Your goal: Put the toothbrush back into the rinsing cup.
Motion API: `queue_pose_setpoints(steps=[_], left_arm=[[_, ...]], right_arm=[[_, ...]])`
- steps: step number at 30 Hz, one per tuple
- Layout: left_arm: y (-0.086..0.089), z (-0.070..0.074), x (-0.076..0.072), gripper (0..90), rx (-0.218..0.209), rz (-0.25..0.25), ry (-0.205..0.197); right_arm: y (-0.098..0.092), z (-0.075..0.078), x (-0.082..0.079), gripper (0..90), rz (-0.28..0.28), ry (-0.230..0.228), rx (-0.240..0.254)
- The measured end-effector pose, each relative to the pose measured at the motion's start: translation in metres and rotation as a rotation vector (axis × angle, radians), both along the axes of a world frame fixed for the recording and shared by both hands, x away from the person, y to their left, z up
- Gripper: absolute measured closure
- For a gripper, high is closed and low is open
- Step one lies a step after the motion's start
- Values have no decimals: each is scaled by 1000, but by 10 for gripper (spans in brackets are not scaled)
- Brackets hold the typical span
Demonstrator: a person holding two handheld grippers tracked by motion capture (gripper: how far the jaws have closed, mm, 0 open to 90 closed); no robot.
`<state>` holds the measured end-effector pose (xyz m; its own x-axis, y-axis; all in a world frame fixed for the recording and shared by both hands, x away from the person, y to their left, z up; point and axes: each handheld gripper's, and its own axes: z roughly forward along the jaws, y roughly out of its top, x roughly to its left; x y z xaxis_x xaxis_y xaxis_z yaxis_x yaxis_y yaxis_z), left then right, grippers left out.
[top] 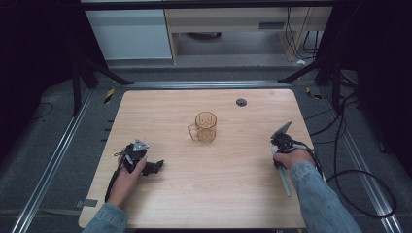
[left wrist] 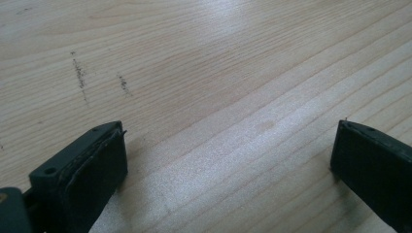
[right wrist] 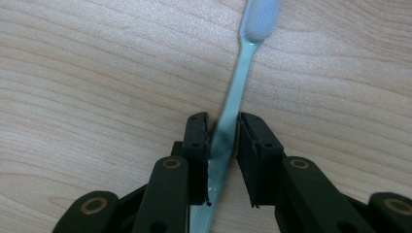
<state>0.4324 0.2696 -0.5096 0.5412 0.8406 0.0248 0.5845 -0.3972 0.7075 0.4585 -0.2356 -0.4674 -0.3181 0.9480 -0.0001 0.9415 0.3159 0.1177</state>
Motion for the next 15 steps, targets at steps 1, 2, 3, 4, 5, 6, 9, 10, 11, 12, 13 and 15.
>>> queue_pose_setpoints(steps=[1,2,3,4,5,6,9,10,11,12,13,15], left_arm=[[0,0,0,0,0,0,0],[0,0,0,0,0,0,0],[0,0,0,0,0,0,0],[0,0,0,0,0,0,0],[0,0,0,0,0,0,0],[0,0,0,0,0,0,0],[0,0,0,0,0,0,0],[0,0,0,0,0,0,0],[0,0,0,0,0,0,0],[0,0,0,0,0,0,0],[0,0,0,0,0,0,0],[0,0,0,0,0,0,0]], right_arm=[[0,0,0,740,0,0,0],[0,0,0,747,0,0,0],[0,0,0,747,0,0,0],[1,0,0,752,2,2,-1],[1,0,0,752,2,2,-1],[1,0,1,753,1,3,1],[-1,0,1,750,-3,3,9],[-1,0,2,748,-6,3,9],[-1,0,2,746,-9,4,12],[-1,0,3,752,-14,6,11],[-1,0,3,752,-14,6,11],[-2,0,3,760,-9,4,9]])
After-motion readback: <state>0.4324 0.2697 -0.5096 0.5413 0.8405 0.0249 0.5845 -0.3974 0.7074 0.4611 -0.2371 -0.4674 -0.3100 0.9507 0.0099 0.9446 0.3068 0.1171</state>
